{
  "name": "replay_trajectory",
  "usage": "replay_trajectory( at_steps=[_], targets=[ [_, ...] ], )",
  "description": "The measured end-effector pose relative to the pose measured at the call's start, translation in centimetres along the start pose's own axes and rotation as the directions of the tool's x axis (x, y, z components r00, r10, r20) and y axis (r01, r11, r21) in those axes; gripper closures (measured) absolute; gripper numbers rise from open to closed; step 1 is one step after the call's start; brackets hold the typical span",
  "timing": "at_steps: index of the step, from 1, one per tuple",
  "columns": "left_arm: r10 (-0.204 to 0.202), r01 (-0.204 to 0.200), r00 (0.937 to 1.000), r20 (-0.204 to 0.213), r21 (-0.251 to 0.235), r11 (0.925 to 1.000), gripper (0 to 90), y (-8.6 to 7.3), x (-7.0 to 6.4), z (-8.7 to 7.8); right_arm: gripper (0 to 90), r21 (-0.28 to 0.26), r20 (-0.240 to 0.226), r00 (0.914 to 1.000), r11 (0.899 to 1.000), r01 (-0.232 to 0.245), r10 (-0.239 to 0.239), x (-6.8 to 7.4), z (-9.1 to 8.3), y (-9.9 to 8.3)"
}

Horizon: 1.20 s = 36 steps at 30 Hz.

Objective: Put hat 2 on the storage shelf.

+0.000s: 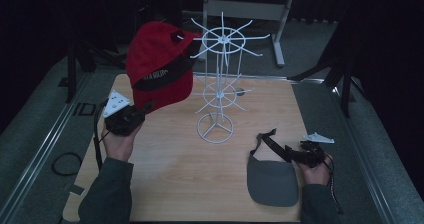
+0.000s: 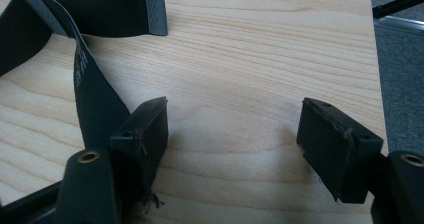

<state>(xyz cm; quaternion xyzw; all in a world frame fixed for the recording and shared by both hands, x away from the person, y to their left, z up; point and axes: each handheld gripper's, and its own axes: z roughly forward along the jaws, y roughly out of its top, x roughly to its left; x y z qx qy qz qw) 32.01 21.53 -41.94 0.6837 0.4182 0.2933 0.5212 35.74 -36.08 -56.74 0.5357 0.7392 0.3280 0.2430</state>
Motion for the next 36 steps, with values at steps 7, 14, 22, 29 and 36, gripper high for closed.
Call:
replay_trajectory(
  at_steps=[7, 14, 22, 29, 36],
  targets=[
    [0.029, -0.029, 0.9994, -0.016, 0.058, 0.9979, 85.5, -1.3, -0.2, 0.8, 28.4, 0.001, 0.000, 1.0000, 1.000, -0.001, 0.001, 0.0, 0.0, 0.0],
    [0.030, -0.030, 0.9996, 0.000, 0.067, 0.9973, 82.8, -1.7, -0.1, 0.8, 28.4, 0.001, 0.000, 1.0000, 1.000, 0.000, 0.000, 0.0, 0.0, 0.0],
    [0.034, -0.034, 0.9994, 0.000, 0.067, 0.9972, 74.3, -1.5, -0.1, 0.4, 28.4, 0.000, 0.000, 1.0000, 1.000, -0.001, 0.001, 0.0, 0.0, 0.0],
    [0.026, -0.027, 0.9996, 0.014, 0.045, 0.9986, 63.5, -1.2, 0.1, -0.5, 28.4, 0.001, 0.000, 1.0000, 1.000, -0.001, 0.001, 0.0, 0.0, 0.0],
    [0.006, -0.008, 0.9984, 0.057, 0.034, 0.9994, 55.4, -0.3, 1.0, -2.0, 28.4, 0.000, 0.000, 1.0000, 1.000, -0.001, 0.001, 0.0, 0.0, 0.0]
  ],
)
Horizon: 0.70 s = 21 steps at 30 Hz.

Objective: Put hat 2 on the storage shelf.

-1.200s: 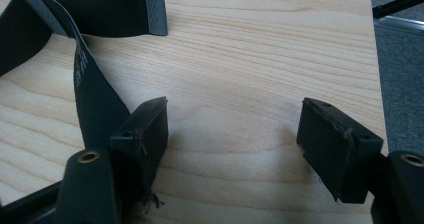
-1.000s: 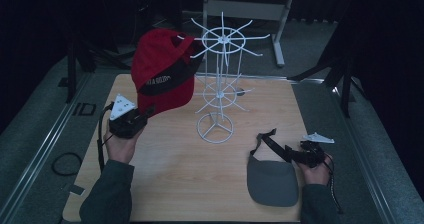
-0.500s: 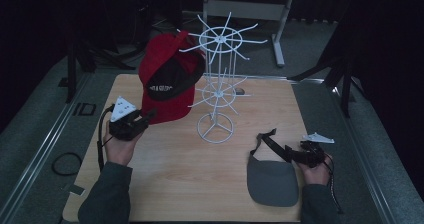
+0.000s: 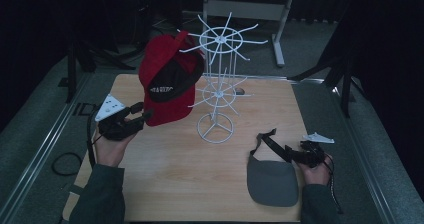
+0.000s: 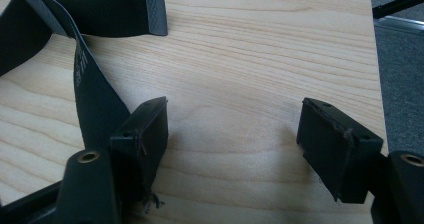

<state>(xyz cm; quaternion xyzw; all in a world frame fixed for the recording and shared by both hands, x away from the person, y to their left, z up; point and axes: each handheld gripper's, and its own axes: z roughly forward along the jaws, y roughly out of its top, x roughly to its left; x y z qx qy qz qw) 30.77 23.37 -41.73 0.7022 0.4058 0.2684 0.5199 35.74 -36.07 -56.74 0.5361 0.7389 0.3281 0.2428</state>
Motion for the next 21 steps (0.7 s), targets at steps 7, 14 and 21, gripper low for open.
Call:
replay_trajectory(
  at_steps=[7, 14, 21],
  targets=[
    [-0.014, 0.014, 0.9998, 0.014, -0.004, 0.9999, 53.2, 0.0, 0.8, -1.3, 28.4, 0.001, 0.000, 1.0000, 1.000, 0.000, 0.000, 0.0, 0.0, 0.0],
    [-0.050, 0.051, 0.9984, 0.025, -0.041, 0.9978, 52.8, -0.1, 1.6, -2.7, 28.4, 0.001, 0.000, 1.0000, 1.000, 0.000, 0.000, 0.0, 0.0, 0.0],
    [-0.056, 0.056, 0.9985, -0.001, -0.031, 0.9980, 54.6, -0.3, 2.2, -3.1, 28.7, 0.000, 0.003, 1.0000, 1.000, 0.000, 0.000, 0.0, 0.0, 0.0]
  ],
)
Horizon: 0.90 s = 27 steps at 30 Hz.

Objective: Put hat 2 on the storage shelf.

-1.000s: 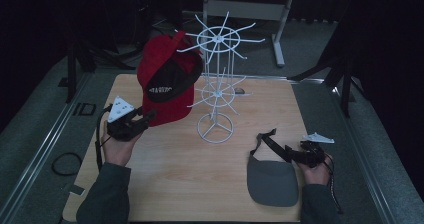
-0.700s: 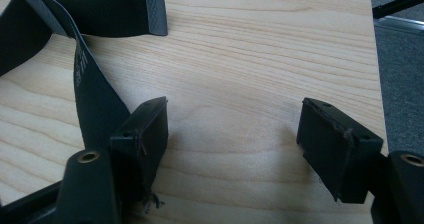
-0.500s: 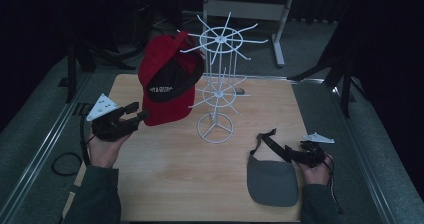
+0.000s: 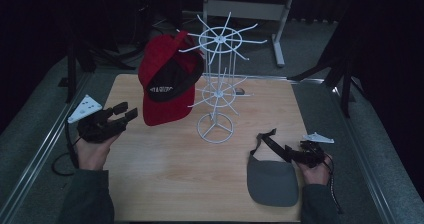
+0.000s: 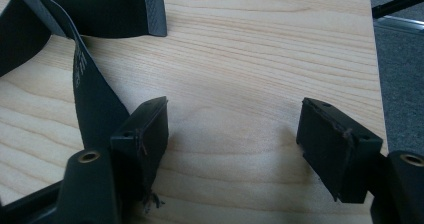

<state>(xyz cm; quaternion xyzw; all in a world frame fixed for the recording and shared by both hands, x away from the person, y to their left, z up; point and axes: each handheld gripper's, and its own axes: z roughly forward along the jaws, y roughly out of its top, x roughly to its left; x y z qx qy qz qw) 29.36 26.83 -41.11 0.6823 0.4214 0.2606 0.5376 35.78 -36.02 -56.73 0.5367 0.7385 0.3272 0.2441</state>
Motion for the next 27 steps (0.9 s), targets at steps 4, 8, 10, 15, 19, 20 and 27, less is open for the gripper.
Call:
replay_trajectory(
  at_steps=[4, 8, 10, 15, 19, 20, 27],
  targets=[
    [-0.010, 0.010, 0.9996, -0.026, 0.013, 0.9999, 60.1, -0.2, 0.3, 0.1, 28.8, 0.000, 0.001, 1.0000, 1.000, 0.000, 0.000, 0.0, 0.0, 0.0],
    [-0.008, 0.009, 0.9993, -0.037, 0.032, 0.9994, 61.6, -0.4, 0.3, 0.4, 28.5, 0.000, 0.001, 1.0000, 1.000, 0.001, -0.001, 0.0, 0.0, 0.0],
    [-0.008, 0.009, 0.9992, -0.040, 0.040, 0.9992, 61.5, -0.5, 0.3, 0.6, 28.4, 0.003, -0.004, 1.0000, 1.000, 0.003, -0.002, 0.0, 0.0, 0.1],
    [-0.016, 0.019, 0.9984, -0.053, 0.057, 0.9982, 61.5, -0.8, 0.4, 0.9, 30.6, 0.010, -0.016, 0.9998, 1.000, 0.013, -0.013, -0.1, 0.1, 0.2],
    [-0.006, 0.011, 0.9980, -0.063, 0.074, 0.9972, 60.8, -1.0, 0.4, 1.2, 45.6, 0.053, -0.026, 0.9994, 0.998, 0.025, -0.023, 0.2, -0.2, 0.8],
    [-0.005, 0.010, 0.9979, -0.064, 0.082, 0.9966, 60.7, -1.1, 0.3, 1.3, 48.3, 0.062, -0.030, 0.9992, 0.998, 0.029, -0.027, 0.3, -0.2, 1.0],
    [0.000, 0.008, 0.9980, -0.063, 0.123, 0.9924, 59.0, -2.0, 0.2, 2.4, 54.1, 0.059, -0.074, 0.9964, 0.997, 0.045, -0.041, 0.5, -0.5, 2.2]
  ],
)
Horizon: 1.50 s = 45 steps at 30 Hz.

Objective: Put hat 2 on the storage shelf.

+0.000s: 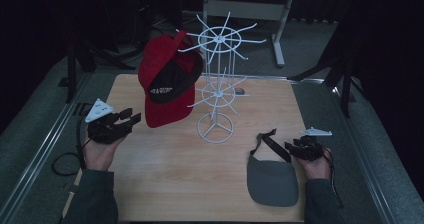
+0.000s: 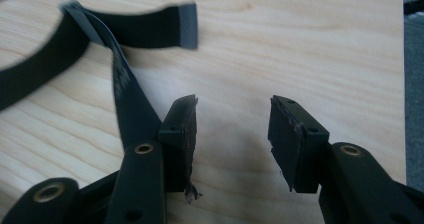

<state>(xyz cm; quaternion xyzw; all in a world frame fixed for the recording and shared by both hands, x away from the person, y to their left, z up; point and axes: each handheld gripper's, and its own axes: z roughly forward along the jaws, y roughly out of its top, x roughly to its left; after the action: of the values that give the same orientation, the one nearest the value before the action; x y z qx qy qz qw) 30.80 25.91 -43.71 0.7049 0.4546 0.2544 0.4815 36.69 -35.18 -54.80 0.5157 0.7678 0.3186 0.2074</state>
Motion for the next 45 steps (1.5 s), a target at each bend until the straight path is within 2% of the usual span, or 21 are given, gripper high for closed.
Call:
replay_trajectory(
  at_steps=[3, 9, 17, 23, 26, 30, 34, 42, 45],
  targets=[
    [0.001, -0.001, 1.0000, 0.000, 0.010, 0.9999, 58.5, -0.2, 0.0, 0.2, 54.8, -0.007, -0.013, 0.9996, 1.000, 0.024, -0.024, 0.2, -0.3, 0.9],
    [-0.006, 0.006, 1.0000, -0.002, 0.022, 0.9997, 56.9, -0.7, -0.1, 0.6, 57.5, -0.030, -0.061, 0.9973, 0.999, 0.040, -0.042, 0.7, -0.7, 2.6],
    [-0.009, 0.009, 0.9999, -0.005, 0.037, 0.9993, 56.0, -1.1, -0.1, 1.0, 67.7, -0.016, -0.109, 0.9875, 0.994, 0.112, -0.113, 2.2, -0.3, 4.5],
    [-0.010, 0.010, 0.9999, -0.003, 0.038, 0.9992, 55.9, -1.1, -0.1, 0.9, 68.0, -0.001, -0.141, 0.9727, 0.983, 0.186, -0.184, 3.3, 0.5, 5.8],
    [-0.013, 0.013, 0.9999, -0.004, 0.036, 0.9993, 55.6, -1.2, -0.1, 1.0, 68.1, 0.013, -0.143, 0.9675, 0.977, 0.213, -0.209, 3.7, 1.1, 6.2],
    [-0.015, 0.015, 0.9999, -0.005, 0.042, 0.9990, 55.5, -1.3, -0.1, 1.1, 68.8, 0.031, -0.146, 0.9619, 0.971, 0.238, -0.231, 4.2, 1.7, 6.6],
    [-0.019, 0.019, 0.9998, -0.002, 0.046, 0.9987, 55.4, -1.5, -0.1, 1.2, 68.7, 0.041, -0.182, 0.9507, 0.964, 0.262, -0.251, 4.9, 2.1, 7.2],
    [-0.028, 0.028, 0.9996, -0.003, 0.042, 0.9987, 55.3, -1.5, 0.0, 1.1, 71.3, 0.106, -0.205, 0.9322, 0.940, 0.324, -0.298, 5.7, 3.5, 7.3],
    [-0.030, 0.030, 0.9995, -0.003, 0.042, 0.9987, 55.1, -1.5, 0.0, 1.1, 71.8, 0.135, -0.208, 0.9232, 0.925, 0.354, -0.323, 6.0, 3.8, 7.2]
  ],
)
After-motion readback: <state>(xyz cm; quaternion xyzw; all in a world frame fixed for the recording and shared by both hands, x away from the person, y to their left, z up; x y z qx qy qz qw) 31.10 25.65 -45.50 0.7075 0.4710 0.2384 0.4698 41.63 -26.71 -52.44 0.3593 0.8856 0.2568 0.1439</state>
